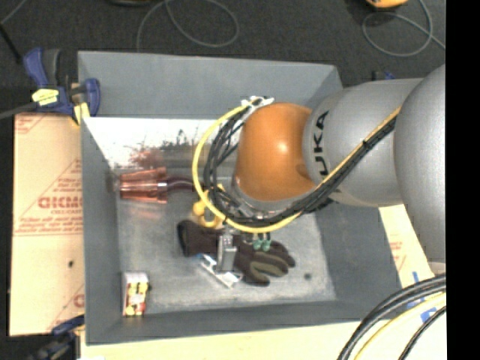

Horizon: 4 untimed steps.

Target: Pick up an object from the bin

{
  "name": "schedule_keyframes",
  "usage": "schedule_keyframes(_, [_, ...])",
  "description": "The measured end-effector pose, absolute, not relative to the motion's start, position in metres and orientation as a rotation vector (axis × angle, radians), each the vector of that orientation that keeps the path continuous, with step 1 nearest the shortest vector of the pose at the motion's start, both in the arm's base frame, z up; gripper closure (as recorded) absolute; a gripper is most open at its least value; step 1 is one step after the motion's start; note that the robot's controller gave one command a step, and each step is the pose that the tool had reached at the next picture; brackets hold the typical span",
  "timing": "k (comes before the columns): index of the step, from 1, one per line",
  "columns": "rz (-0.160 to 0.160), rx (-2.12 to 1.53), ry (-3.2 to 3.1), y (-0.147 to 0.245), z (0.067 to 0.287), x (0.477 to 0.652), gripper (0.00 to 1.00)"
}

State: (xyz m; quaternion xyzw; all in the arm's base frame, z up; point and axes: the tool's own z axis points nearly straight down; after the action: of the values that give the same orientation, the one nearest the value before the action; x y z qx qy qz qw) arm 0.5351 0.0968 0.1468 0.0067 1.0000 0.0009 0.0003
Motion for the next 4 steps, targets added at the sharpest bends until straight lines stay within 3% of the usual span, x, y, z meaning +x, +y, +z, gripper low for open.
schedule_keyframes(1, [0.003,0.198,3.133,0.102,0.117,0.525,0.0])
schedule_keyframes(2, [0.004,0.401,3.117,0.087,0.107,0.51,0.0])
schedule_keyframes(3, [0.004,0.466,3.104,0.074,0.113,0.53,0.0])
schedule_keyframes(4, [0.003,0.325,3.12,0.067,0.1,0.525,0.0])
